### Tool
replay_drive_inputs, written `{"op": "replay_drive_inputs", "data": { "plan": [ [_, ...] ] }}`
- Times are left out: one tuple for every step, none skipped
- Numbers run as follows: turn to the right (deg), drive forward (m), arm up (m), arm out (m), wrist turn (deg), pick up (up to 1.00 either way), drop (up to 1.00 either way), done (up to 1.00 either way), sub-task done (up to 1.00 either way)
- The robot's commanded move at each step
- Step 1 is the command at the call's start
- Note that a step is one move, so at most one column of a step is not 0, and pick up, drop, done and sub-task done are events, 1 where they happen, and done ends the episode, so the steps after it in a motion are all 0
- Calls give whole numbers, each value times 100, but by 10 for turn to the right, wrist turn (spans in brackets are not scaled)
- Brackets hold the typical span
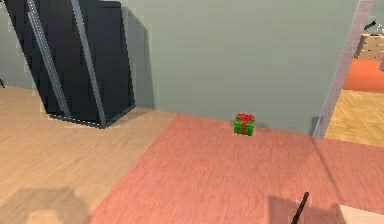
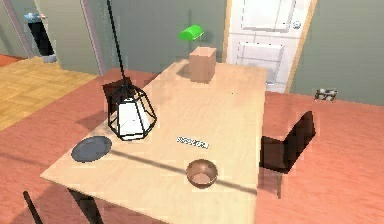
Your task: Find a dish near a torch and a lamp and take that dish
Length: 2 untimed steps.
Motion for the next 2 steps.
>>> {"op": "replay_drive_inputs", "data": {
  "plan": [
    [0, 0, 50, 0, 0, 0, 0, 0, 0],
    [0, 0, 30, 0, 0, 0, 0, 0, 0]
  ]
}}
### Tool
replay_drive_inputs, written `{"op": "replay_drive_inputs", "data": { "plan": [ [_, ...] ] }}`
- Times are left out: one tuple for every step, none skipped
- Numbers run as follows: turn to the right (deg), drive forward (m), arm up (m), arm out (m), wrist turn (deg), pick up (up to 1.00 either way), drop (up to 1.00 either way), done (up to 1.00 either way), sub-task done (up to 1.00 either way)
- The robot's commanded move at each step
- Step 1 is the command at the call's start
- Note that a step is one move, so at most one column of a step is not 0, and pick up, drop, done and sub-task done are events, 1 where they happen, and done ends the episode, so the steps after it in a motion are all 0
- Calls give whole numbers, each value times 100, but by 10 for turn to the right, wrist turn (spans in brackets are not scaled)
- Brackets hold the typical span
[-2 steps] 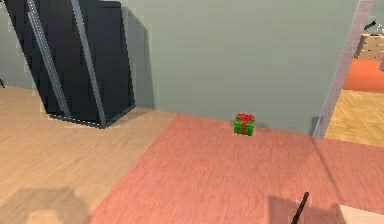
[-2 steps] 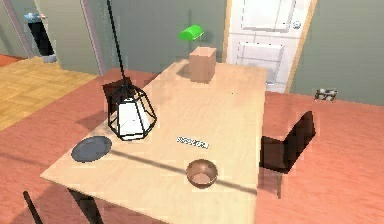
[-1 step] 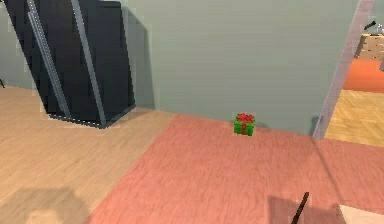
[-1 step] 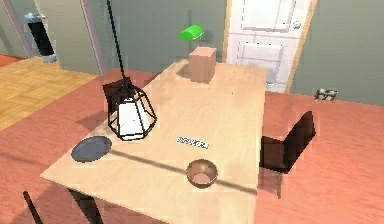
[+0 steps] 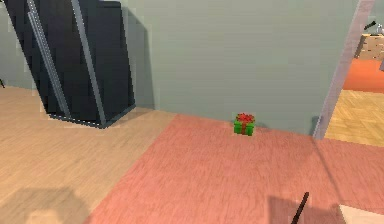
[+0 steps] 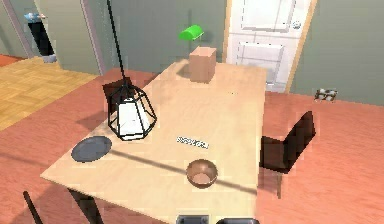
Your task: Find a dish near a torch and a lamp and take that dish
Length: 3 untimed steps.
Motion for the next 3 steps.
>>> {"op": "replay_drive_inputs", "data": {
  "plan": [
    [0, 0, 0, 26, 0, 0, 0, 0, 0],
    [0, 0, 0, 0, 450, 0, 0, 0, 0],
    [0, 0, 0, 0, 450, 0, 0, 0, 0]
  ]
}}
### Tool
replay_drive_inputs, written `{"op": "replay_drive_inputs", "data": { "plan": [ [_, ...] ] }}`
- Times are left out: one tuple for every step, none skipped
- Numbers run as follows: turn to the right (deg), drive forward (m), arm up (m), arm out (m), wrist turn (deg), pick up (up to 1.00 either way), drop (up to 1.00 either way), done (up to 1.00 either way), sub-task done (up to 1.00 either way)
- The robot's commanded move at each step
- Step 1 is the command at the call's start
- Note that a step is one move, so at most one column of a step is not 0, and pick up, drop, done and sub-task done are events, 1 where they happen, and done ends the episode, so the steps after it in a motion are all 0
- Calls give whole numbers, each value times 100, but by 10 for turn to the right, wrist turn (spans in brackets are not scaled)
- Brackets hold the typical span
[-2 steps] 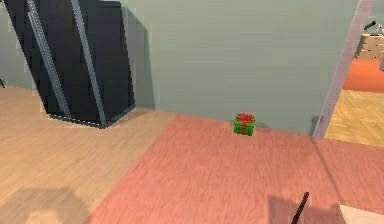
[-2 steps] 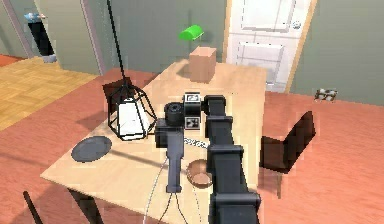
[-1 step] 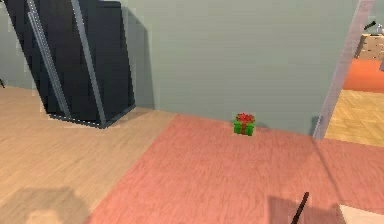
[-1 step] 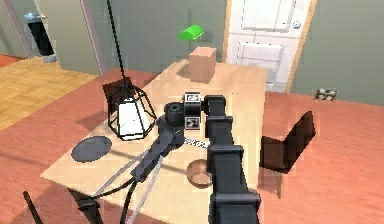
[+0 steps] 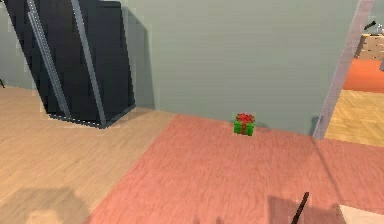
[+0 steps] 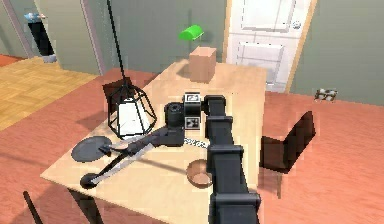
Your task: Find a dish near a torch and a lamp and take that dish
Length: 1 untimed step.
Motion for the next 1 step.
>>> {"op": "replay_drive_inputs", "data": {
  "plan": [
    [0, 0, 0, 0, 450, 0, 0, 0, 0]
  ]
}}
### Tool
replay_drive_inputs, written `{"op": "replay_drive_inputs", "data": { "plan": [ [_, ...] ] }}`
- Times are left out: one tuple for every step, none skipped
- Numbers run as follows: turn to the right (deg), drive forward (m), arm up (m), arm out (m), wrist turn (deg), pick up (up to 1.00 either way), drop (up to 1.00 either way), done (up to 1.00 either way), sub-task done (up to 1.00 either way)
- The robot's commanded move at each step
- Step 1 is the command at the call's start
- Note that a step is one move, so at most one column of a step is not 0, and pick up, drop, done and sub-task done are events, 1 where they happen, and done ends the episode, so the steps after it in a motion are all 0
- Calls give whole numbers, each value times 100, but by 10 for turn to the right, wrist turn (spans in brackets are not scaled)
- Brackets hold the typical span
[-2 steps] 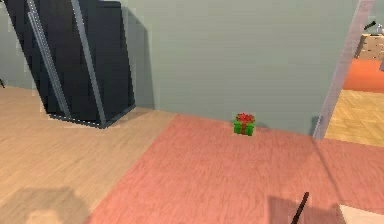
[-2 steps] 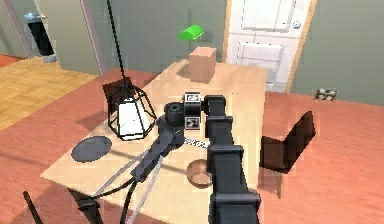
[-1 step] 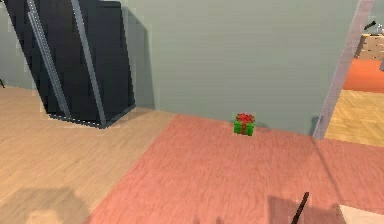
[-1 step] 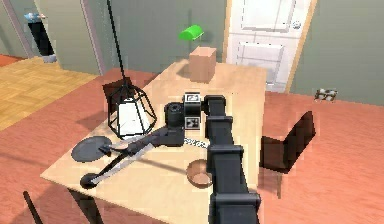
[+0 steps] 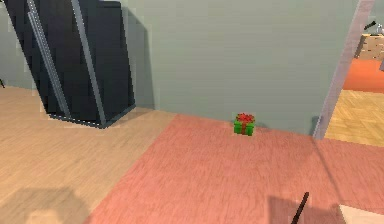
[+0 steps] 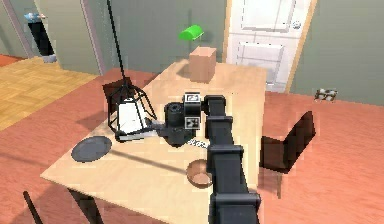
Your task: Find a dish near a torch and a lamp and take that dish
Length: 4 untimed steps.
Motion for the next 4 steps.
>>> {"op": "replay_drive_inputs", "data": {
  "plan": [
    [0, 0, 0, 0, 450, 0, 0, 0, 0],
    [0, 0, 0, 0, 210, 0, 0, 0, 0],
    [0, 0, -30, 0, 0, 0, 0, 0, 0],
    [0, 0, 0, 0, 0, 100, 0, 0, 0]
  ]
}}
